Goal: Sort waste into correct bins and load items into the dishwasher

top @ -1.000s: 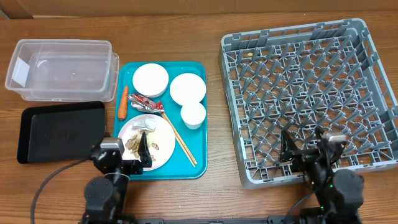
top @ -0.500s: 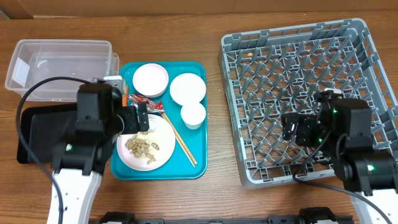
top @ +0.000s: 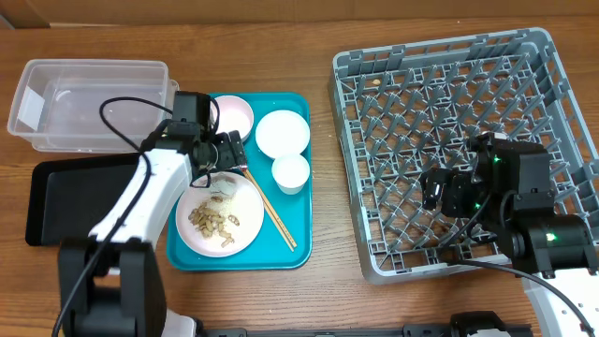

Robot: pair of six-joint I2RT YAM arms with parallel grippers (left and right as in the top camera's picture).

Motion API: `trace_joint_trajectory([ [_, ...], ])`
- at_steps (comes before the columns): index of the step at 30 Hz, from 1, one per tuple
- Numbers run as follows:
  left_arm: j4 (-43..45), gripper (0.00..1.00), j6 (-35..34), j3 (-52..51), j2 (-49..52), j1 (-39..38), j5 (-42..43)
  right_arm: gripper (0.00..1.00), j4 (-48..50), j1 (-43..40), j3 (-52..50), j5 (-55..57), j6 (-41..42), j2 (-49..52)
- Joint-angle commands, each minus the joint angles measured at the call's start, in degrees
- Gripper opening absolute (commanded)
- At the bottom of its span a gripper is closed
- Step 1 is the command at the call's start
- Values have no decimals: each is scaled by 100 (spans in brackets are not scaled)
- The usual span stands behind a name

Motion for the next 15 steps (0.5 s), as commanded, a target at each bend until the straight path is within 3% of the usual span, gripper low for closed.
trace_joint_trajectory([
  [1,87,92,-308,103,476,22,129,100,35,-11,166,-9,7,-20],
  [4,315,82,-308,103,616,22,127,100,35,-11,166,-9,7,-20],
  [5,422,73,-306,103,636,22,127,100,35,-11,166,-9,7,-20],
  [6,549,63,-308,103,636,22,127,100,35,-11,166,-9,7,-20],
  [10,643,6,-306,105,632,22,157,100,35,-11,166,-9,7,-20],
  [15,142,4,-306,264,599,22,271,100,35,-11,166,-7,7,-20],
])
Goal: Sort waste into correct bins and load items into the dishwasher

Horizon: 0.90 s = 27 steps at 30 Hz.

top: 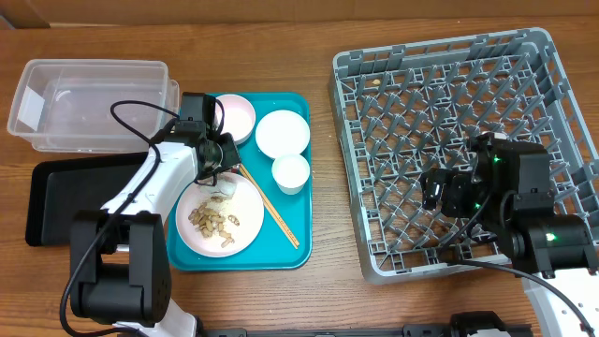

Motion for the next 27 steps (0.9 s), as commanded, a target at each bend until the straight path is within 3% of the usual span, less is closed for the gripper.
trace_joint_trajectory([
  [1,-562,4,-33,393,-63,24,96,100,33,-9,166,-7,9,-20],
  [5,-1307,4,63,1141,-321,24,-164,100,33,-9,166,-4,9,-20],
  [8,-1547,4,212,1779,-629,66,-894,100,33,-9,166,-4,9,-20],
  [11,-1425,4,236,2284,-872,380,-1705,100,33,-9,166,-7,9,-20],
  [15,-1091,7,243,2345,-791,1008,-1794,100,35,-9,166,-7,9,-20],
  [17,-855,13,229,2345,-601,1370,-1788,100,33,-9,166,-7,9,-20],
  [20,-566,56,229,2345,-315,1770,-1283,100,33,-9,166,-7,9,-20],
  [21,-579,67,254,2345,-260,1886,-737,100,33,-9,166,-7,9,-20],
  [23,-796,70,326,2350,-273,1928,103,100,33,-9,166,-7,9,-20],
  [25,-1720,70,389,2350,-343,1799,883,100,33,-9,166,-7,9,-20],
  [27,-2568,72,404,2350,-348,1648,1021,100,33,-9,166,-7,9,-20],
])
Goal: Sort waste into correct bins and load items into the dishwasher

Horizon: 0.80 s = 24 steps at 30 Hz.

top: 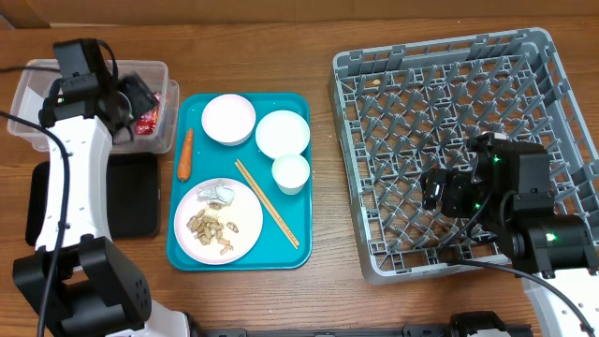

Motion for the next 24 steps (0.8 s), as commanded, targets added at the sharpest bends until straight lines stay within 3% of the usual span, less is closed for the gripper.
trace_joint_trajectory([
  [1,-1366,73,212,9,-63,-365,929,100,31,-11,166,-9,4,-20],
  [3,-2068,74,374,-109,-55,-691,868,100,28,-11,166,-9,4,-20],
  [6,-2424,74,470,-492,-55,-1204,431,100,28,-11,166,-9,4,-20],
  [10,-1480,73,474,-1497,-13,-1810,212,100,13,-11,166,-9,4,-20],
  [14,-881,70,365,-1956,4,-1952,-168,100,7,-11,166,-11,4,-20],
  [17,-662,59,363,-2037,70,-1952,-216,100,4,-11,166,-11,4,-20],
  [20,-525,56,345,-2081,175,-1952,-295,100,2,-11,166,-9,4,-20],
  [24,-483,34,345,-2083,367,-1956,-267,100,4,-11,166,-9,4,-20],
])
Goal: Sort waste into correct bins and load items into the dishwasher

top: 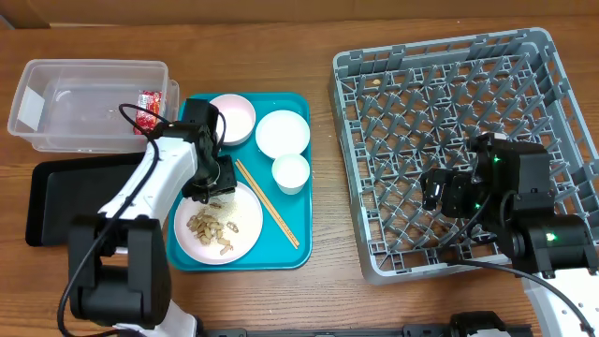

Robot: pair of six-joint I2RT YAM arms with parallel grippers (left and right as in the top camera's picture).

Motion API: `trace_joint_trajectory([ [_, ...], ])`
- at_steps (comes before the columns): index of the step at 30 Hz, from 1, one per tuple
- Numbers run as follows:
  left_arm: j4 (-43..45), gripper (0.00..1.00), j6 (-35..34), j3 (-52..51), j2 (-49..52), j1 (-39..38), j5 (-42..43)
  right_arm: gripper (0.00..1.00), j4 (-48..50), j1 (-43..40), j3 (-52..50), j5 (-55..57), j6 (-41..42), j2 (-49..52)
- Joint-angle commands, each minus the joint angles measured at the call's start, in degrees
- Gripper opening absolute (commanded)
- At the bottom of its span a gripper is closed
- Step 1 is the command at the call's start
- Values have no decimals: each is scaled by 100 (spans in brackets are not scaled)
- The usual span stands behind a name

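My left gripper (208,184) is low over the upper left edge of the white plate (229,234) of food scraps on the teal tray (295,251), where a crumpled white paper (218,197) peeks out. Its jaws look open. A red wrapper (150,100) lies in the clear plastic bin (56,122). Wooden chopsticks (270,217), a pale pink bowl (240,116), a white bowl (283,133) and a small white cup (291,172) sit on the tray. My right gripper (435,192) hangs over the grey dish rack (440,84); its jaws are unclear.
A black bin (56,201) lies left of the tray, below the clear bin. My left arm crosses the tray's left side and hides what lies there. The dish rack fills the right half of the table.
My left gripper was over the clear bin with the red wrapper at it. Now the wrapper lies loose in the bin and the gripper is back at the plate's upper edge. The right arm is unchanged.
My left gripper stood over the tray at the plate's upper edge in the two oldest moments. Then it was over the clear bin with a red wrapper, and a carrot showed on the tray's left. Now the wrapper rests in the bin and the gripper is at the plate again.
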Motion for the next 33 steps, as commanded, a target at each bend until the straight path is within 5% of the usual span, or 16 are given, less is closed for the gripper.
trace_joint_trajectory([
  [1,-2,22,-22,-72,205,-7,-55,100,26,-11,160,-7,7,-20],
  [4,-39,4,-15,37,177,13,-85,100,26,-11,160,-7,7,-20],
  [15,-1840,5,179,2911,13,601,-704,100,26,-11,160,-4,7,-20],
  [23,-142,4,166,3344,179,1639,-990,100,31,-11,160,-7,7,-20],
  [24,11,10,168,3344,269,1703,-992,100,28,-11,160,-7,7,-20],
  [25,129,41,170,3344,400,1753,-992,100,31,-11,160,-7,7,-20],
  [26,173,57,170,3344,459,1770,-988,100,31,-11,160,-7,7,-20],
  [30,205,64,177,3355,474,1768,-990,100,28,-11,160,-7,7,-20],
  [33,-50,51,177,3370,389,1720,17,100,28,-11,160,-7,7,-20],
])
